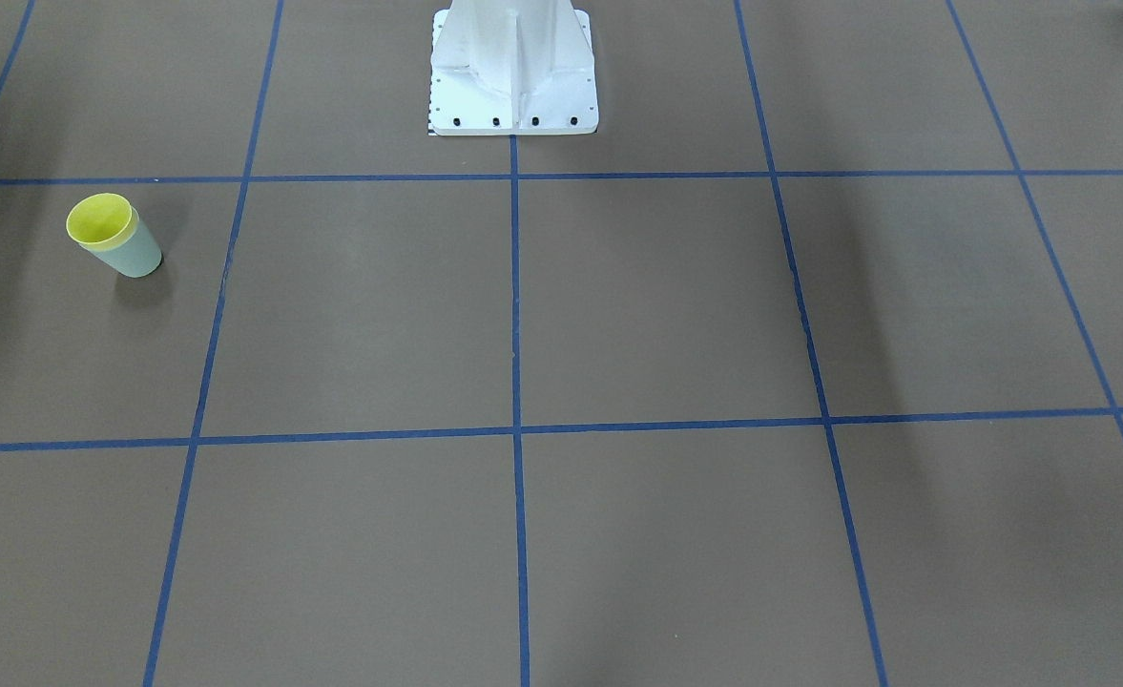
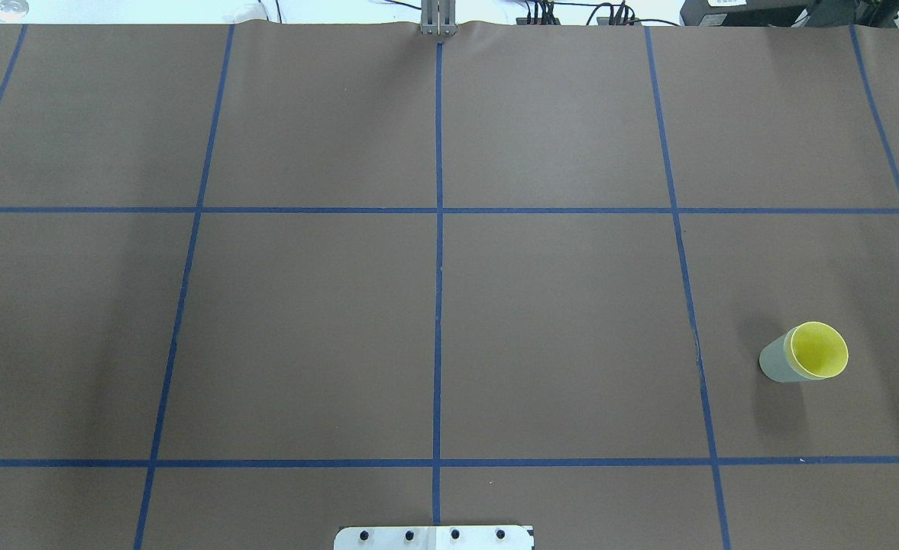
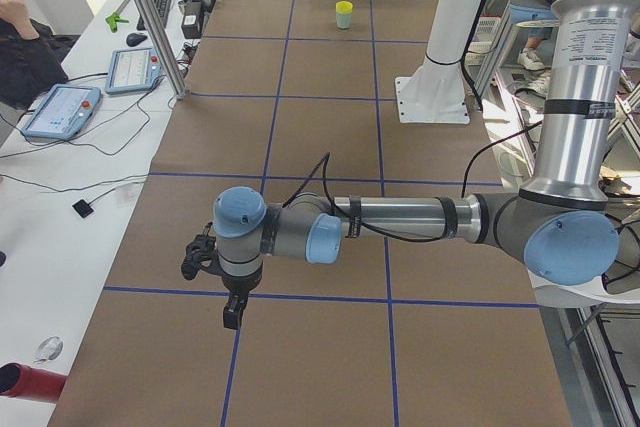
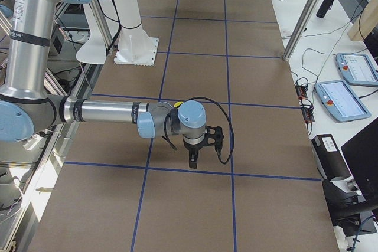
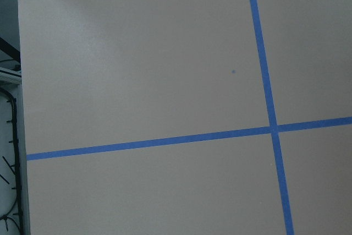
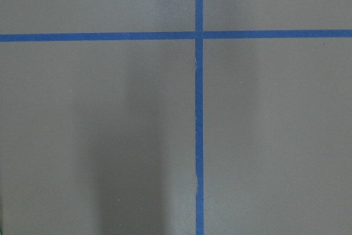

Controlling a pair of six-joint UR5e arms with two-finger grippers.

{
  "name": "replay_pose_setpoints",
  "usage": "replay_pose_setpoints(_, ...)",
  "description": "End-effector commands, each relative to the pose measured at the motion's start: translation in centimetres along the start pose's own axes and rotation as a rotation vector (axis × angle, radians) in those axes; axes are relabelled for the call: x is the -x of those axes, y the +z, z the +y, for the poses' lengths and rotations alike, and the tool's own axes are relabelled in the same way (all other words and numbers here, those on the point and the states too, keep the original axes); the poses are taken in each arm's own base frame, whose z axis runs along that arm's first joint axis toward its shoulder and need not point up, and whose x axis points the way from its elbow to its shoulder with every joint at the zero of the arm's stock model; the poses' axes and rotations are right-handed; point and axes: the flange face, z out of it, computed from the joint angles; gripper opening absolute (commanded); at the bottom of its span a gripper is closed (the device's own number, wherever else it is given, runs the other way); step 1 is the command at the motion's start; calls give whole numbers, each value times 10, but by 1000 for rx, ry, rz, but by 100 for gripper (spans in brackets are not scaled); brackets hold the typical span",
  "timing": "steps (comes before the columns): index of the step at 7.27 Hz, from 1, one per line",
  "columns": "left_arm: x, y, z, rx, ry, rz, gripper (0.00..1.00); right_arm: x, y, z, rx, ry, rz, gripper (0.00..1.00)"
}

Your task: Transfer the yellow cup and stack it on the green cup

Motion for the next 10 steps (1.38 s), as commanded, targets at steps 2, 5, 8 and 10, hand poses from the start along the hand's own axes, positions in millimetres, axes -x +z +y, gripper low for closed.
replay_pose_setpoints(2,-9,-3,4,1,-17,61,100,5,-34,2,13,88,-31,100)
replay_pose_setpoints(5,-11,-7,3,-9,-14,64,100,4,-39,1,-3,84,-75,100)
replay_pose_setpoints(8,-44,-46,-4,-4,-7,70,100,3,-38,2,-2,87,-74,100)
replay_pose_setpoints(10,-45,-34,1,16,-1,75,100,-11,-25,2,11,101,-69,100)
